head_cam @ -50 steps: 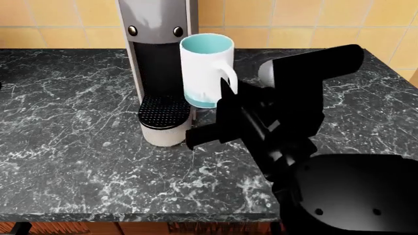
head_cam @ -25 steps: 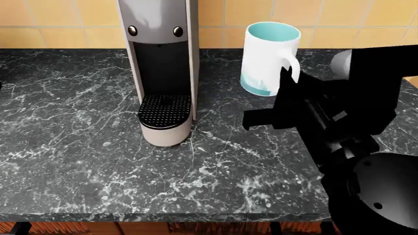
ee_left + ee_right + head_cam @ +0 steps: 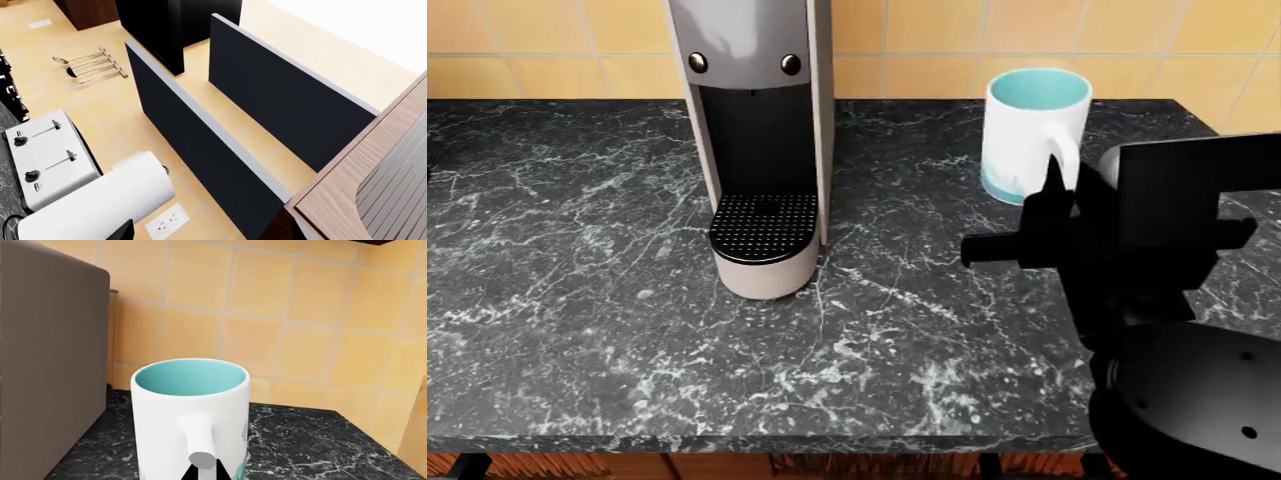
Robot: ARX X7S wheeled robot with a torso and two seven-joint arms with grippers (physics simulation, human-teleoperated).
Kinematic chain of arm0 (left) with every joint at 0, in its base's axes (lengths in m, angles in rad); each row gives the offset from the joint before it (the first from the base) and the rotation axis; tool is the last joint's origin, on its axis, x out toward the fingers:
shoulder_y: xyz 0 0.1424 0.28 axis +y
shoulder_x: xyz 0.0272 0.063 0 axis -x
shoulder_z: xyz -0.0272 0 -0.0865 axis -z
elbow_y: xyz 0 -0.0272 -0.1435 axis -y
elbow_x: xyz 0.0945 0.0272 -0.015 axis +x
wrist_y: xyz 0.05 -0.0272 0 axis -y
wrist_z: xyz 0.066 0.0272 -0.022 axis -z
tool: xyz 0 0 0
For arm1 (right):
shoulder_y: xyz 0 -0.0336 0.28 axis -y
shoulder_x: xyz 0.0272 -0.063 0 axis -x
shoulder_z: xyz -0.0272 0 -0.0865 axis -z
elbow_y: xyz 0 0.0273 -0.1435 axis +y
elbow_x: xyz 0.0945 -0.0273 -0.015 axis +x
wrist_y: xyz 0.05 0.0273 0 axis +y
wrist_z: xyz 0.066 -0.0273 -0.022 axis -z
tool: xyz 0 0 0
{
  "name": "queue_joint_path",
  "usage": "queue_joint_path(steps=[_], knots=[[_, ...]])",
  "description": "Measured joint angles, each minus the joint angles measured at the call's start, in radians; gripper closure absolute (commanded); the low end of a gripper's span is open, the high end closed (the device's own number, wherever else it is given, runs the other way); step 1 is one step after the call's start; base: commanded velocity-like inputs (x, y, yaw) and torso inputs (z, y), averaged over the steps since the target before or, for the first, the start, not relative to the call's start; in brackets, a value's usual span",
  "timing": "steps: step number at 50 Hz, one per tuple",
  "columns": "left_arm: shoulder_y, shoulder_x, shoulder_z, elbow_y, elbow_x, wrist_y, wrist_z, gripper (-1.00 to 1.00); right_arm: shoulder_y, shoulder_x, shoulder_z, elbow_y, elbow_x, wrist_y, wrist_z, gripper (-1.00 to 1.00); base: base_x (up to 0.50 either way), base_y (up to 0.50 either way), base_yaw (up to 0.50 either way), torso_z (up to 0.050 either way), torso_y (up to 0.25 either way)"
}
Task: Pick the mug from under the coffee machine dispenser and place it on the counter.
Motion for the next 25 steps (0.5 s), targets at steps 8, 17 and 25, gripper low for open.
queue_joint_path(steps=[8,17,25], knots=[[0.003,-0.001,0.0,0.0,0.0,0.004,0.0,-1.0,-0.013,-0.004,-0.021,0.018,-0.06,0.004,-0.008,1.0,0.0,0.0,0.0,0.0,0.0],[0.005,-0.003,0.002,0.0,0.001,0.007,-0.001,-1.0,-0.047,-0.017,-0.043,0.044,-0.13,-0.025,-0.04,1.0,0.0,0.0,0.0,0.0,0.001],[0.006,-0.005,0.005,0.001,0.003,0.009,-0.002,-1.0,-0.101,-0.026,-0.054,0.073,-0.193,-0.083,-0.073,1.0,0.0,0.0,0.0,0.0,0.0]])
